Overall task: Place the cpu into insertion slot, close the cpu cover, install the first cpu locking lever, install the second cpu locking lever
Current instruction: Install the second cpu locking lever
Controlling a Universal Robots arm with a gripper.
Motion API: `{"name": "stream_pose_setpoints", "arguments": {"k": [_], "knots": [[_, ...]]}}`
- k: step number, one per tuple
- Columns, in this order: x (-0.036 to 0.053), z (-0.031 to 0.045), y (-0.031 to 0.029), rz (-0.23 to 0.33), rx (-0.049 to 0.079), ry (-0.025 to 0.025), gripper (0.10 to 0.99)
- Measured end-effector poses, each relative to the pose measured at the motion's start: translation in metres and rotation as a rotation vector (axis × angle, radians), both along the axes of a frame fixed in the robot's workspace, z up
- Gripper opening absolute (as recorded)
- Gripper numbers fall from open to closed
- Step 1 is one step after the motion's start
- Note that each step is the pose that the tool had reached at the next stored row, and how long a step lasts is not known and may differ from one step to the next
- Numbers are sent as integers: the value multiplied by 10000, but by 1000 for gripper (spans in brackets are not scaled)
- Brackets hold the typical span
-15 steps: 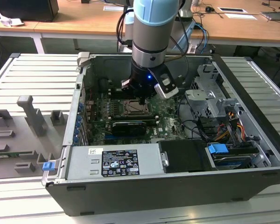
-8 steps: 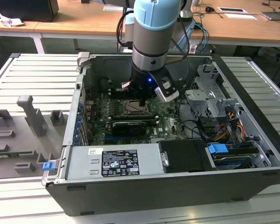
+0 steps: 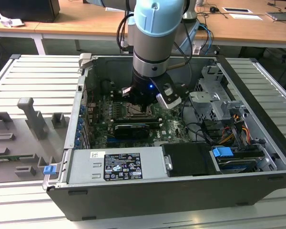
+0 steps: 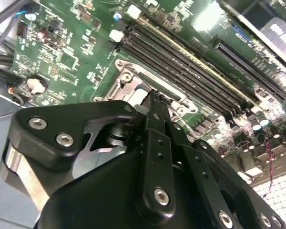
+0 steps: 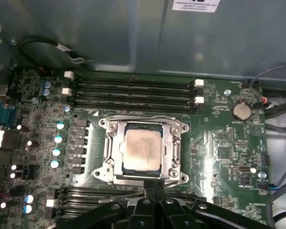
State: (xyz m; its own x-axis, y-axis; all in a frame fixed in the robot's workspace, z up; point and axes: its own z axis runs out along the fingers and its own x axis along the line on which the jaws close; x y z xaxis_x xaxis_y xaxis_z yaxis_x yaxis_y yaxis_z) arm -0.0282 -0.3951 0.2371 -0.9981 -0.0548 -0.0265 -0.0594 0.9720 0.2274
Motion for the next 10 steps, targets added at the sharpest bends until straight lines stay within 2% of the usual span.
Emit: {"name": "stream_pose_setpoints", "arguments": {"k": [4,6,10], "knots": [[-107,-32,-19,32,1,-1,106],[-198,-99,-21,62,0,0,106],[-247,-182,-20,86,0,0,106]]}}
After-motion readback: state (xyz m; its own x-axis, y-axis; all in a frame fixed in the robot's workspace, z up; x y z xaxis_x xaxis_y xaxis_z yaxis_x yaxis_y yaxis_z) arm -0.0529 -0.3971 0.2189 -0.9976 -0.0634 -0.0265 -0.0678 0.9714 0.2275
